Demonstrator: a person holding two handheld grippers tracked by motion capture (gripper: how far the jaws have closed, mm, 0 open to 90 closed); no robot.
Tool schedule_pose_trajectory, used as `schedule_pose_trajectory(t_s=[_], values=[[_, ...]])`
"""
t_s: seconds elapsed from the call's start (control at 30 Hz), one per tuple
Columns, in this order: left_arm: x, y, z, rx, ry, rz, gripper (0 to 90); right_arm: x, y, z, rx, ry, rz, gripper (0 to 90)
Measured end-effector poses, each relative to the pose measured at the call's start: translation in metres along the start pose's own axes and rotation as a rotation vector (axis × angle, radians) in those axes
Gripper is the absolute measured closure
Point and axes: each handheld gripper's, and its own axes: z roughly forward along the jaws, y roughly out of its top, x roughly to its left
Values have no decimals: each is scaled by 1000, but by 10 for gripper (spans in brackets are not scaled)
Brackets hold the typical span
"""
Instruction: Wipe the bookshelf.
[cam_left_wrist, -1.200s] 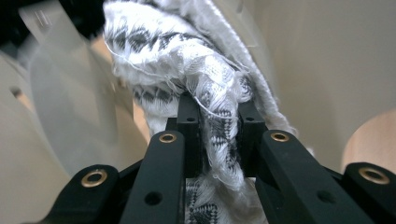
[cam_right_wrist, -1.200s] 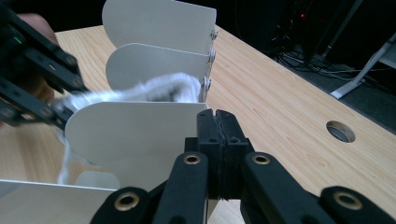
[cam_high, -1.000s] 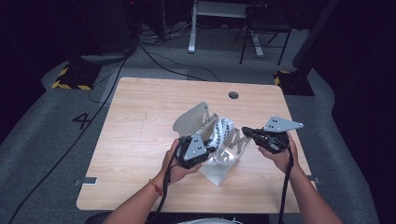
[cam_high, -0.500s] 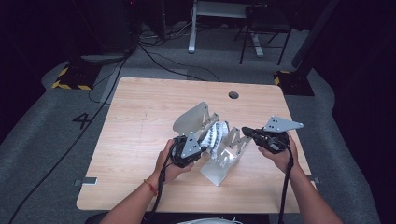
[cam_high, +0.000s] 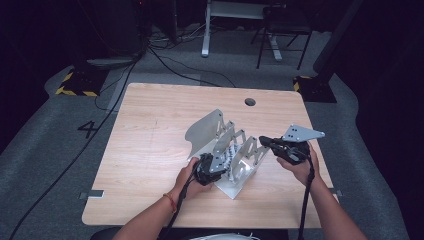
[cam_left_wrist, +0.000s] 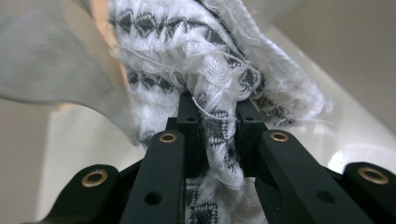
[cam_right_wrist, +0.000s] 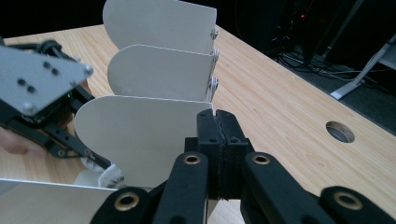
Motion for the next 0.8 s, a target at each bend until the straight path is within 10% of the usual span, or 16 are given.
schedule_pose_trajectory(t_s=[0.57, 0.8], values=[[5, 36, -59, -318, 21, -13, 774, 0, 0, 0, 0, -1, 0, 898], [3, 32, -53, -279, 22, -12, 774, 0, 0, 1, 0, -1, 1, 899]])
